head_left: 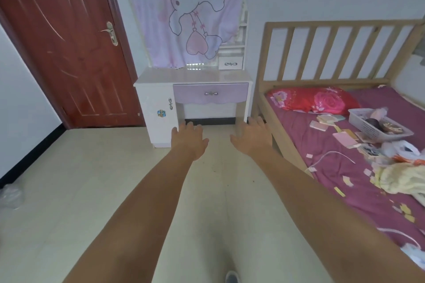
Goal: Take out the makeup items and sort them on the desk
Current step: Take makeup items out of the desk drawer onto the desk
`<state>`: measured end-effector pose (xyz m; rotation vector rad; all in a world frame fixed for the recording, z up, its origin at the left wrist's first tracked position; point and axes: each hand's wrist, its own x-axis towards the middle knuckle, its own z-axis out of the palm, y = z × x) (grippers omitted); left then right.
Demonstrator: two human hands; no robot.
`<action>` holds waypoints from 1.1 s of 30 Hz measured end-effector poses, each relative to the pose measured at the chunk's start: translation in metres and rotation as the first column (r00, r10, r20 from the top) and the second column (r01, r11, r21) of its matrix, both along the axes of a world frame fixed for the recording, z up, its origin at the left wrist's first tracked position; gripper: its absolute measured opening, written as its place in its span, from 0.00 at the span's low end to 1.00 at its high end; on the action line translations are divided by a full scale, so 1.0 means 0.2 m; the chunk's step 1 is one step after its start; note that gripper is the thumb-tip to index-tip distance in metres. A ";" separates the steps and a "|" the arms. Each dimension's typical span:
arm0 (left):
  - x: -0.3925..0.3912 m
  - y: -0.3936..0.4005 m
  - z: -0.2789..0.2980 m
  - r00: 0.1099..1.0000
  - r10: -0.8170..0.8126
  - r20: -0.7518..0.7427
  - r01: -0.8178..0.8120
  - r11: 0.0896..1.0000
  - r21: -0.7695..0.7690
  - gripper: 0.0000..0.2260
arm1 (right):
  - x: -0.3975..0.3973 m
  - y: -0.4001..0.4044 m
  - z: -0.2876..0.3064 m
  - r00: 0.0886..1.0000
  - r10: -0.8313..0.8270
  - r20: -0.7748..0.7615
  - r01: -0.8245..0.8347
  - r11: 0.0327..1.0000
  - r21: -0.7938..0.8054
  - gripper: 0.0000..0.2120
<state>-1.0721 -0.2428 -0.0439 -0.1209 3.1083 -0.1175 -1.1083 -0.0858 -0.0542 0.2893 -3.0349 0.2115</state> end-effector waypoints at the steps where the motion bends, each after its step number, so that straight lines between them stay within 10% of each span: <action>1: -0.16 -0.03 -0.01 1.000 -0.001 -0.004 0.001 1.000 0.004 0.22 | -0.16 -0.04 -0.01 1.000 0.009 -0.009 -0.008 1.000 0.005 0.24; 28: -3.60 -1.32 -0.69 0.979 -0.059 0.195 0.033 0.991 0.131 0.20 | -3.50 -1.27 -0.82 0.945 -0.066 0.319 0.064 0.998 0.016 0.24; 33: -4.11 -1.40 -0.88 0.979 -0.125 0.161 0.107 0.987 0.120 0.21 | -3.98 -1.35 -1.07 0.981 -0.119 0.155 0.109 0.991 0.077 0.23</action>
